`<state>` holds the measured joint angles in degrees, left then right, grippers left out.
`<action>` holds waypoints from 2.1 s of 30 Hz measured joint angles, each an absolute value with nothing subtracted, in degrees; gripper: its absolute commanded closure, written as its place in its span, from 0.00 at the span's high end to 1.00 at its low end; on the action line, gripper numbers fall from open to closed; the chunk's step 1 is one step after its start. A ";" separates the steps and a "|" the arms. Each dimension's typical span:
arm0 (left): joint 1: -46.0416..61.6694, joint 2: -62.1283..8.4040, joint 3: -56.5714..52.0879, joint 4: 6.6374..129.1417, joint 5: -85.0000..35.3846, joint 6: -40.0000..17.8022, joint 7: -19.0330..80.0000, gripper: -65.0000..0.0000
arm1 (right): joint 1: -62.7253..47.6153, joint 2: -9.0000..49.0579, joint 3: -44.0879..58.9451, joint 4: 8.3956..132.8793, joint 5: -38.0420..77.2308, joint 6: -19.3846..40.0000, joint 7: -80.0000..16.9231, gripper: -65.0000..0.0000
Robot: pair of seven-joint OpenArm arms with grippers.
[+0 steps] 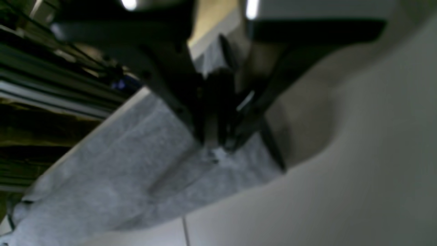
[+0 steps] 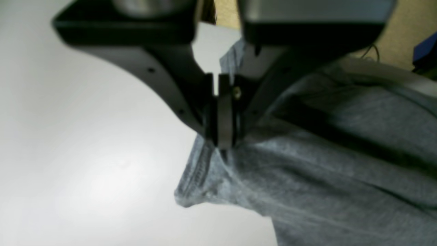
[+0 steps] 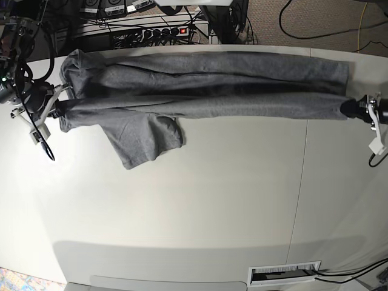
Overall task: Fold the T-shirt properly
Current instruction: 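Pull the sleeve end with the right gripper, stretching the shirt between grippers, then fold the loose sleeve flap onto the shirt with the right gripper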
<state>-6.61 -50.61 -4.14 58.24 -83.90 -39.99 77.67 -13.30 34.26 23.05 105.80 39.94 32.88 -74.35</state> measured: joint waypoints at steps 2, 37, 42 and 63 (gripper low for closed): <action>-5.19 -50.63 -4.14 58.28 -83.94 -39.99 77.58 0.00 | -13.85 34.24 23.05 105.80 39.83 32.86 -74.35 0.00; -0.54 -45.08 -4.84 58.67 -78.91 -40.60 63.13 0.31 | 3.95 23.88 20.75 88.88 31.27 32.67 -53.84 0.39; -0.54 -45.06 -4.84 58.72 -78.91 -40.62 63.11 0.31 | 7.31 23.77 11.14 83.37 28.21 32.88 -51.53 0.39; -0.54 -45.04 -4.84 58.72 -78.87 -40.62 63.09 0.31 | 15.07 23.92 -3.33 70.06 19.05 32.88 -48.14 0.18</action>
<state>-0.54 -45.04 -4.84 58.72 -78.87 -40.62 63.09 15.07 23.92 -3.33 70.06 19.05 32.88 -48.14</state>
